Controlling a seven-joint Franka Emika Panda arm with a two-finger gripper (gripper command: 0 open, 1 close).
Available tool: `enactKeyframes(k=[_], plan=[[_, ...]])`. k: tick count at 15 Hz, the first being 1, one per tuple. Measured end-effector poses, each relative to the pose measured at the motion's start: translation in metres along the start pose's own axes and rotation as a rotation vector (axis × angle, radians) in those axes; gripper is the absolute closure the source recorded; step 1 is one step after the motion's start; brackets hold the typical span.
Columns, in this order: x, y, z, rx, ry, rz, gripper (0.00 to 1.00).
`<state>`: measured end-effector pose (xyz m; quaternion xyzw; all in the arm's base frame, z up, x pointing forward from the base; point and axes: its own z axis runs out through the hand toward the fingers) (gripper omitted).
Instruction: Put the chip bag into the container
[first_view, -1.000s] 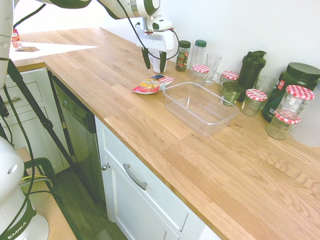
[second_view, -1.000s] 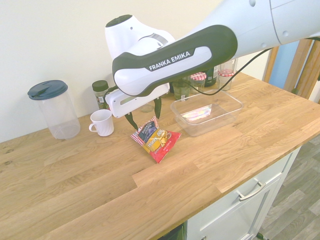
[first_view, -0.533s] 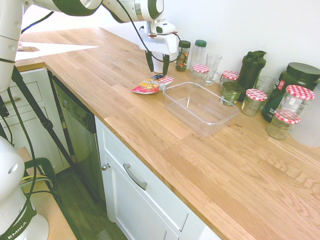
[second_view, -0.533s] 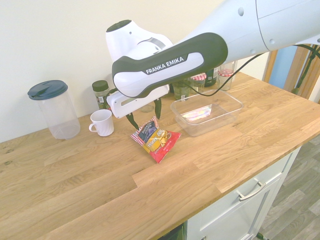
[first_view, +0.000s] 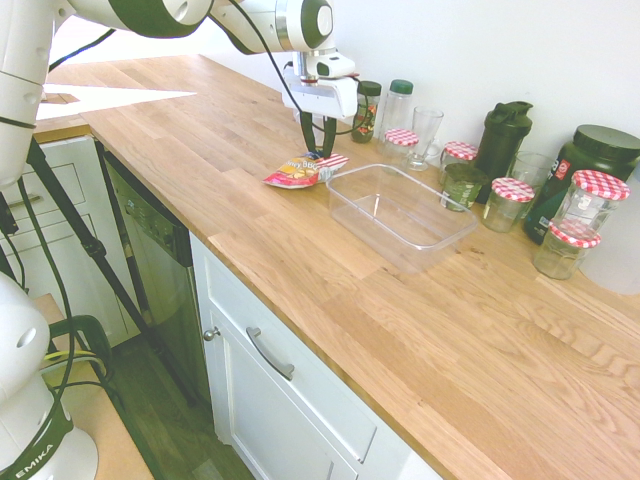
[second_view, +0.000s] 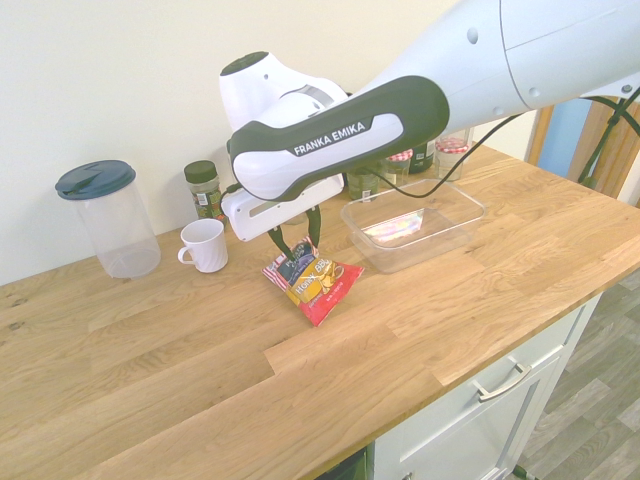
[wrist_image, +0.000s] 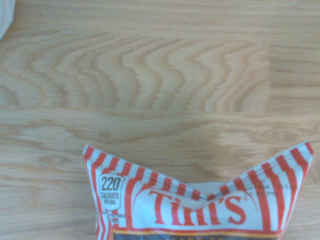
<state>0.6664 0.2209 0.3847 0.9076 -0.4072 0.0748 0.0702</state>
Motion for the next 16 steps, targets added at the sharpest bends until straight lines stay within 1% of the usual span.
enactKeyframes(k=[11,14,16], plan=[[-0.002,-0.001,-0.003,0.005,-0.001,0.004,1.0],[0.003,0.011,-0.039,0.042,0.024,0.021,1.0],[0.017,0.04,-0.082,0.068,0.049,0.052,1.0]])
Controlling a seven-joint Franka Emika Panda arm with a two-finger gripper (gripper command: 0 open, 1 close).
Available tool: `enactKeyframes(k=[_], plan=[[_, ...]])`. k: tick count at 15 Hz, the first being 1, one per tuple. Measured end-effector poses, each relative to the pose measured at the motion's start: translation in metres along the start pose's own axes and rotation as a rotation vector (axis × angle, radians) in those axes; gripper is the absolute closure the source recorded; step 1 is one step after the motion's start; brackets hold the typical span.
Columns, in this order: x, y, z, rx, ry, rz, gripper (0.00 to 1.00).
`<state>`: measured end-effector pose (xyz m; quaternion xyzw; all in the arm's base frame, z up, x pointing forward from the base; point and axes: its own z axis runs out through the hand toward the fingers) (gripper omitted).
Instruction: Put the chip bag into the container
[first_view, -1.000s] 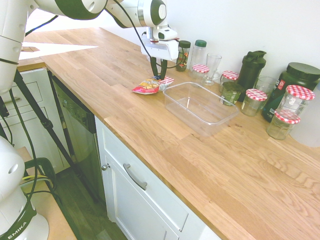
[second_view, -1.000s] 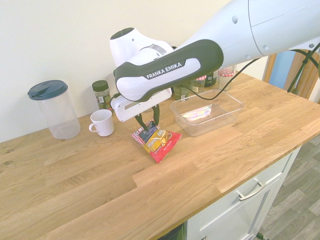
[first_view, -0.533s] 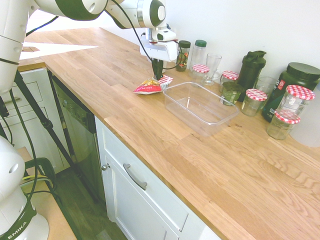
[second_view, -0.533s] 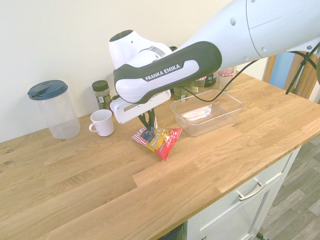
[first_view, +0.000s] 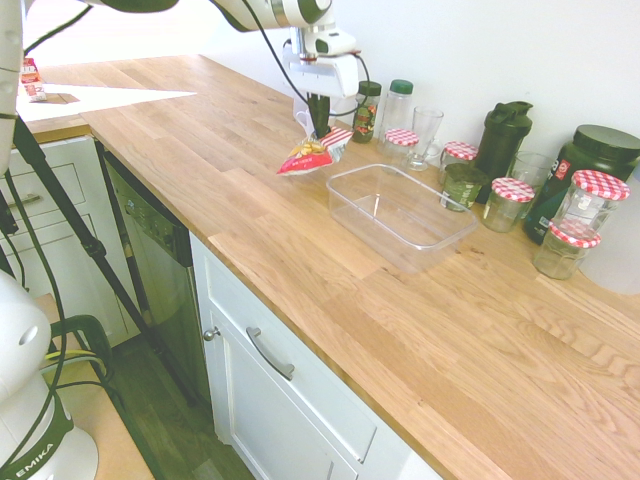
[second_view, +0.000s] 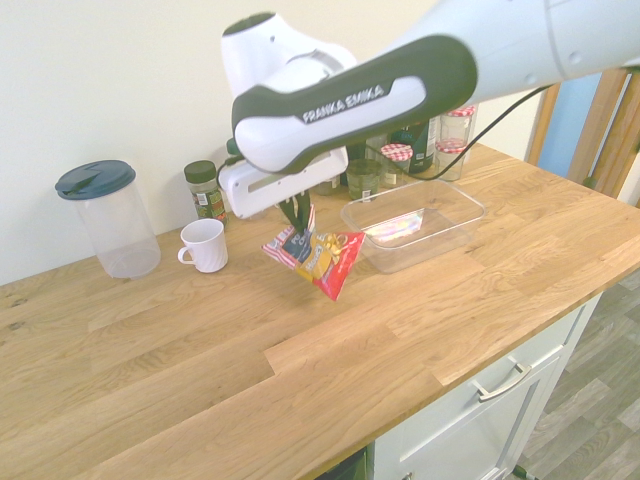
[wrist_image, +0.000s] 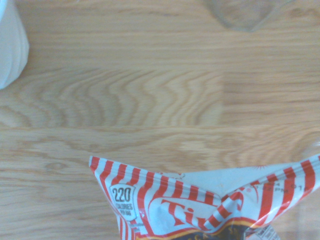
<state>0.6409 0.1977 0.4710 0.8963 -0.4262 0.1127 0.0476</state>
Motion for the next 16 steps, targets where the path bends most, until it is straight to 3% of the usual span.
enactKeyframes(k=[3,6,9,16], plan=[[0.041,0.066,-0.061,0.019,0.03,0.051,1.0],[0.085,0.128,-0.073,0.013,0.024,0.078,1.0],[0.107,0.141,-0.042,-0.016,0.0,0.072,1.0],[0.105,0.115,0.055,-0.079,-0.038,0.036,1.0]])
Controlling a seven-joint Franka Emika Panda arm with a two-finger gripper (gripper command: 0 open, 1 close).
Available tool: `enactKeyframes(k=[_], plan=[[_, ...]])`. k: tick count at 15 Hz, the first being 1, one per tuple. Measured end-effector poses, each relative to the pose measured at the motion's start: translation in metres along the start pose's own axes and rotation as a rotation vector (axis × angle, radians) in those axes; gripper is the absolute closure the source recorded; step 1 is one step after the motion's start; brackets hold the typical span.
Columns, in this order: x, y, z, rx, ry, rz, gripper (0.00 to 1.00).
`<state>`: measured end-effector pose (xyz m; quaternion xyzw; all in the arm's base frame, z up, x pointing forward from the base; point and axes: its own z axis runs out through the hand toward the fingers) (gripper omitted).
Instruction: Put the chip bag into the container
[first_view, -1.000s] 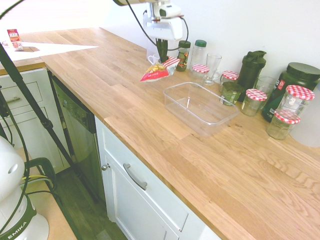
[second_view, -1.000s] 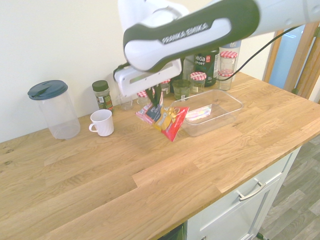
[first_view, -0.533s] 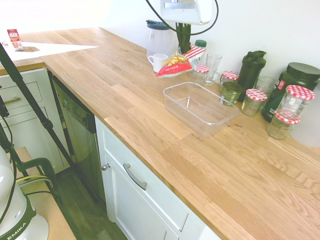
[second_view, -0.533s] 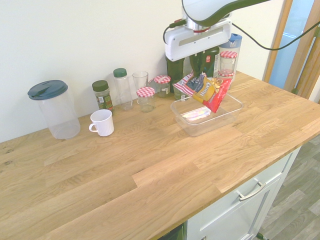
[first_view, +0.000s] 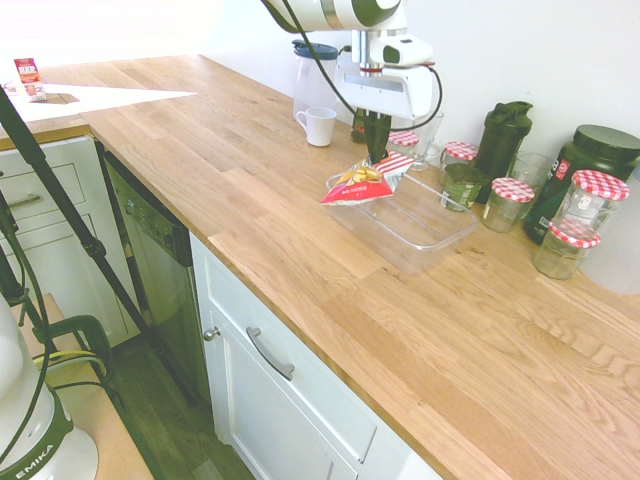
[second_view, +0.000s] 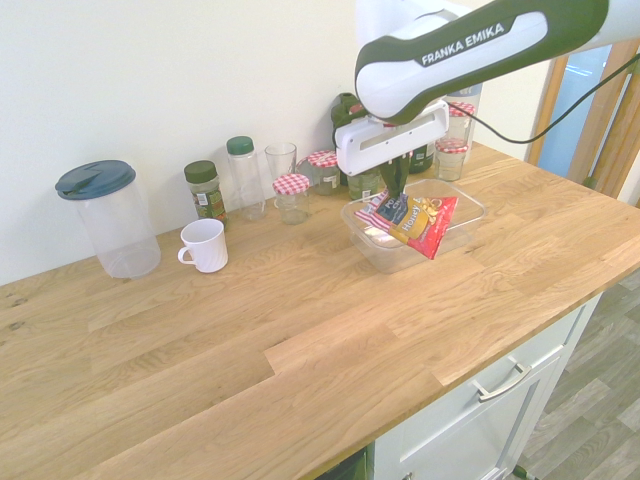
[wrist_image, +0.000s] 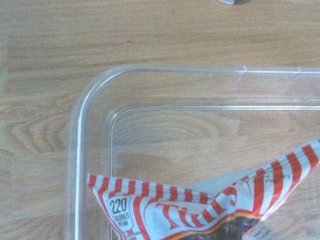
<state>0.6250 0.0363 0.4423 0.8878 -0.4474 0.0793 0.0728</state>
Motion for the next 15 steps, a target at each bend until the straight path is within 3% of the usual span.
enactKeyframes(k=[1,2,11,15], plan=[[0.0,-0.001,0.005,-0.005,-0.002,0.0,1.0],[0.002,0.0,0.009,-0.012,-0.005,0.005,0.0],[0.016,0.006,0.035,-0.043,-0.014,0.032,0.0],[0.023,0.015,0.007,0.007,0.018,0.047,0.0]])
